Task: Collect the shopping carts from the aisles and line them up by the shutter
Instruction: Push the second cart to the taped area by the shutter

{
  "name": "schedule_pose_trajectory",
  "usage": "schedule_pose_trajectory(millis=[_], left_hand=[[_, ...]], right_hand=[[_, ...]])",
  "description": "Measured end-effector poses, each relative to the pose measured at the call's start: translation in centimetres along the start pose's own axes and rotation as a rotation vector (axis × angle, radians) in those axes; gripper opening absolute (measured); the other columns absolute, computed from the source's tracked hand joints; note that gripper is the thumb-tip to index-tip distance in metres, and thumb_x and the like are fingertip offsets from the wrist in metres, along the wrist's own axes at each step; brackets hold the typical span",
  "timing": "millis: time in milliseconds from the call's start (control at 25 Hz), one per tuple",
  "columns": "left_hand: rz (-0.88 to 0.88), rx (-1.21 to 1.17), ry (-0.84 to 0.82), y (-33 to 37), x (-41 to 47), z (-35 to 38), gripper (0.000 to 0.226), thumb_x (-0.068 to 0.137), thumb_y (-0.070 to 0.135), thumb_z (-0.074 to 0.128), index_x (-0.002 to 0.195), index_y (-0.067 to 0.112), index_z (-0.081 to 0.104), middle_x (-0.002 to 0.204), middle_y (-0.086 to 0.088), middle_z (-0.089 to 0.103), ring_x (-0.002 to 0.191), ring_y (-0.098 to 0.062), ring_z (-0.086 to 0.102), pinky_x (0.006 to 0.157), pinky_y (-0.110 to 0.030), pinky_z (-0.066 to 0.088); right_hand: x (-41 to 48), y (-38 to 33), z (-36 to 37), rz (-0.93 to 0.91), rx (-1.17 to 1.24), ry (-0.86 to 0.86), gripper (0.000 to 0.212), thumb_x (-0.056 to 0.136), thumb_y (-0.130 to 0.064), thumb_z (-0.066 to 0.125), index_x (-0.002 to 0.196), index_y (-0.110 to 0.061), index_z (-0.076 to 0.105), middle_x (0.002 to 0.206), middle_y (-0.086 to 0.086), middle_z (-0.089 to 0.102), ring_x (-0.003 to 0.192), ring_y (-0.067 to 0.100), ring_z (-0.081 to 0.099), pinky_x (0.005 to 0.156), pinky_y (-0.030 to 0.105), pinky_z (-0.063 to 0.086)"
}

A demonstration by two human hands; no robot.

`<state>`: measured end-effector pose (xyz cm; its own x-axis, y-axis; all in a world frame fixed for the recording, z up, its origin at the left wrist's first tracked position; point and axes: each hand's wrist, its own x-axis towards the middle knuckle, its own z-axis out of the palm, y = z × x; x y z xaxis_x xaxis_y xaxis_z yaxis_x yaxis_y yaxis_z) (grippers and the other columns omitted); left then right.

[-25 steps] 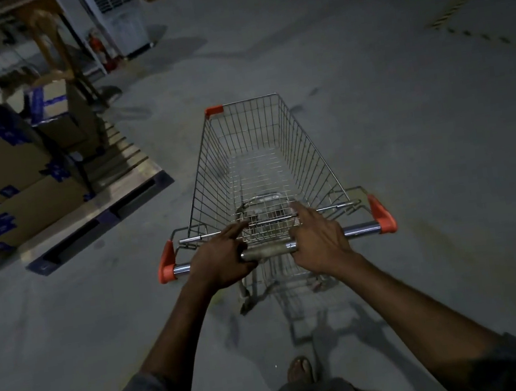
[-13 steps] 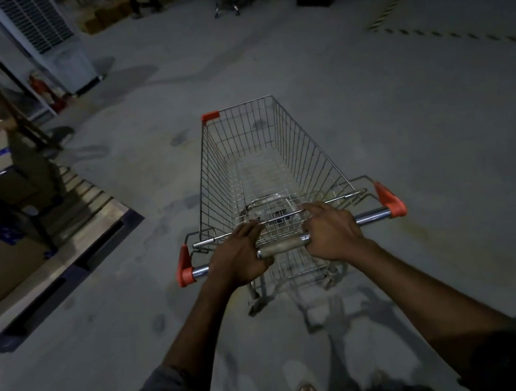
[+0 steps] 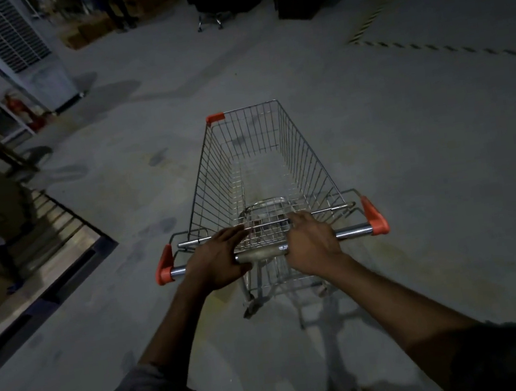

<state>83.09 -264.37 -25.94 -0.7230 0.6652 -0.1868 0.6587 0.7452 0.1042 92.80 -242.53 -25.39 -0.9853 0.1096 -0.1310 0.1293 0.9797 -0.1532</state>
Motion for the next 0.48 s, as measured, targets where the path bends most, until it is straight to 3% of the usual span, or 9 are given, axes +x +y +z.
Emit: schedule_pose_trajectory(millis=[200,320,480], left_hand=[[0.028,-0.06,-0.022,2.5,6.7,-1.9,0.094,0.082,0.06,0.066,0.16,0.042,0.018,0.165,0.008,0.03,0.146,-0.019,0.036,0.106,-0.046,0.048],[0.079,-0.058,-0.041,3.4,11.4,-2.7,0.093,0.08,0.063,0.068,0.159,0.042,0.023,0.166,0.015,0.026,0.149,-0.015,0.032,0.11,-0.046,0.044],[0.158,-0.114,-0.026,4.6,17.6,-3.7,0.095,0.074,0.066,0.068,0.157,0.037,0.033,0.163,0.01,0.034,0.146,-0.017,0.038,0.113,-0.045,0.043]], right_hand=[[3.1,5.0,-1.4,0.068,0.015,-0.018,0.045,0.08,-0.042,0.066,0.116,-0.016,0.075,0.162,0.002,0.033,0.145,0.025,0.031,0.104,0.04,0.047],[5.5,8.3,-2.0,0.113,0.043,0.002,0.044,0.079,-0.038,0.066,0.115,-0.016,0.075,0.162,0.003,0.033,0.145,0.025,0.03,0.105,0.04,0.046],[8.4,12.5,-2.4,0.144,0.039,0.062,0.044,0.074,-0.04,0.066,0.111,-0.018,0.076,0.16,0.004,0.039,0.142,0.027,0.037,0.102,0.041,0.049]])
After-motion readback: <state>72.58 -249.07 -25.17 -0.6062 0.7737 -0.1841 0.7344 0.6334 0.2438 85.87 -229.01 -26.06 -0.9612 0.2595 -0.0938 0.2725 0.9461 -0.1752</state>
